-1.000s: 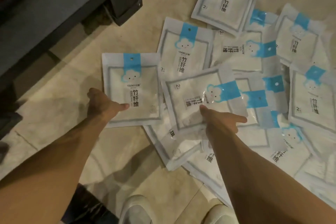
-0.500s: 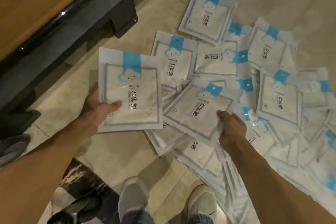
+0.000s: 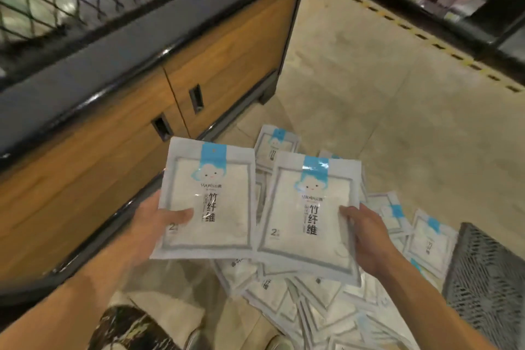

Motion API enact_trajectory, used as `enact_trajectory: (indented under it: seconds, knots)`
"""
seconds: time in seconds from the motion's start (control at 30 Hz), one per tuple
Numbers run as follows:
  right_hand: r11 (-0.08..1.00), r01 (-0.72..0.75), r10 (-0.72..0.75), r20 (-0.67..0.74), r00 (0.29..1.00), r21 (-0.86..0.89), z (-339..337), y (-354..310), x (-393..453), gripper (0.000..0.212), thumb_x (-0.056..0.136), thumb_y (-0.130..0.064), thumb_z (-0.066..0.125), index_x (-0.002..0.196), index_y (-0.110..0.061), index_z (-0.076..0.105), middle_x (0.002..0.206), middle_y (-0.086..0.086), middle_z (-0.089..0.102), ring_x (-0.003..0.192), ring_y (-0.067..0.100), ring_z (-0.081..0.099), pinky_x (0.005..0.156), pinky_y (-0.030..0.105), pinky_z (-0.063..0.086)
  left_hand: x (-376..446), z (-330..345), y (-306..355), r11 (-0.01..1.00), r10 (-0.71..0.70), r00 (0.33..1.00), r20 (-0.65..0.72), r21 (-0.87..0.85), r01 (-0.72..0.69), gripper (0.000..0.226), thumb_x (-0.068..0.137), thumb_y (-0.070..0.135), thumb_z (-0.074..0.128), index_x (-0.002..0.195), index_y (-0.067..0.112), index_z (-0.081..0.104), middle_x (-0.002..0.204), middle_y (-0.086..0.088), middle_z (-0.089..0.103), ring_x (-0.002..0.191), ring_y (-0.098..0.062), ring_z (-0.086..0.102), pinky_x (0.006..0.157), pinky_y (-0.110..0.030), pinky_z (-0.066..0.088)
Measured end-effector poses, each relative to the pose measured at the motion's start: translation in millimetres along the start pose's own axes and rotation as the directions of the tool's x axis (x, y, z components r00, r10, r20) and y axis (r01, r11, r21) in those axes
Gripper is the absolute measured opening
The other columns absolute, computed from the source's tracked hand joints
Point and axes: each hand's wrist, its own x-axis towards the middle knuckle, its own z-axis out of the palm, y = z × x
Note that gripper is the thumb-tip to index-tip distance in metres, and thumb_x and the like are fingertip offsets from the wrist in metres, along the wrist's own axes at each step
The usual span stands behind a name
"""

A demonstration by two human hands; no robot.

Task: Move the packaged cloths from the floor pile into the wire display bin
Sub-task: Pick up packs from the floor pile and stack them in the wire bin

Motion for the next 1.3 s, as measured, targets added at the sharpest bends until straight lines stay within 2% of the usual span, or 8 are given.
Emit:
enact_trajectory:
  seconds: [0.17,0.37,0.53,0.67,0.87,1.07,1.2,1.3]
  knots:
    - [0.991,0.106,-0.097,0.121,0.988,-0.075,-14.1,-116.4,-109.1,0.019,0.091,0.006,0.062,0.110,0.007,0.067,0.087,0.019,0.078,0.069,0.028,0.075,0.056,0.034,0.061,-100.5,-4.1,130.0,0.993,0.095,0.993,0.070,0.058,-0.100,0.046,0.077,-0.009,0.076,0.115,0.015,0.066,0.106,-0.007,0.078,0.102,-0.035,0.073,0.091,-0.050,0.056]
    - [0.984,0.176,-0.166,0.268,0.949,-0.011,-20.8,-222.3,-227.6,0.028,0.090,0.003,0.066,0.118,0.010,0.067,0.104,0.027,0.076,0.080,0.034,0.077,0.061,0.038,0.063,-243.9,-30.5,245.3,0.966,0.250,0.962,0.106,0.045,-0.256,0.065,0.063,0.010,0.089,0.122,0.022,0.064,0.113,-0.006,0.077,0.104,-0.032,0.073,0.099,-0.056,0.052]
    - [0.981,0.193,-0.185,0.430,0.884,0.027,2.6,-265.0,-313.2,0.035,0.091,0.001,0.067,0.125,0.004,0.064,0.112,0.026,0.074,0.100,0.042,0.074,0.075,0.048,0.065,-365.8,-74.6,276.1,0.931,0.362,0.932,0.017,-0.053,-0.361,0.083,0.051,0.031,0.096,0.128,0.024,0.065,0.124,-0.010,0.073,0.113,-0.036,0.070,0.103,-0.059,0.047]
    - [0.978,0.207,-0.162,0.583,0.796,-0.011,52.0,-277.3,-376.6,0.036,0.091,0.004,0.064,0.127,0.003,0.063,0.112,0.026,0.074,0.089,0.037,0.076,0.066,0.043,0.064,-463.3,-119.2,268.5,0.902,0.397,0.901,-0.173,-0.107,-0.418,0.103,0.035,0.041,0.101,0.127,0.011,0.064,0.120,-0.016,0.074,0.109,-0.039,0.071,0.101,-0.054,0.049]
    - [0.943,0.323,-0.140,0.781,0.609,-0.084,131.9,-268.5,-475.1,0.030,0.091,0.006,0.064,0.121,0.001,0.065,0.105,0.023,0.077,0.082,0.034,0.077,0.061,0.041,0.063,-590.5,-199.9,228.5,0.867,0.382,0.809,-0.446,-0.130,-0.481,0.071,0.061,-0.001,0.083,0.128,0.008,0.060,0.119,-0.016,0.074,0.107,-0.038,0.071,0.087,-0.048,0.060]
    - [0.911,0.391,-0.062,0.891,0.449,-0.134,180.1,-212.1,-570.8,0.035,0.090,0.005,0.067,0.125,-0.001,0.062,0.110,0.024,0.075,0.094,0.041,0.076,0.073,0.051,0.062,-685.7,-261.8,155.7,0.845,0.361,0.748,-0.557,-0.145,-0.515,0.054,0.082,-0.003,0.069,0.132,0.016,0.059,0.120,-0.013,0.074,0.109,-0.036,0.072,0.096,-0.054,0.053]
    - [0.886,0.438,-0.040,0.914,0.403,-0.154,200.6,-159.7,-631.8,0.036,0.090,0.005,0.068,0.125,0.000,0.063,0.111,0.024,0.075,0.099,0.044,0.074,0.086,0.059,0.060,-745.3,-302.9,91.7,0.837,0.310,0.732,-0.606,-0.191,-0.513,0.055,0.079,-0.001,0.073,0.130,0.014,0.060,0.119,-0.016,0.074,0.105,-0.037,0.073,0.094,-0.054,0.053]
    - [0.865,0.467,0.000,0.931,0.366,-0.184,216.4,-115.5,-676.6,0.035,0.091,0.003,0.068,0.125,-0.002,0.063,0.111,0.023,0.076,0.100,0.042,0.074,0.082,0.057,0.062,-793.7,-331.8,44.6,0.826,0.268,0.696,-0.666,-0.214,-0.522,0.062,0.068,0.000,0.082,0.125,0.014,0.062,0.114,-0.014,0.076,0.103,-0.037,0.073,0.091,-0.052,0.055]
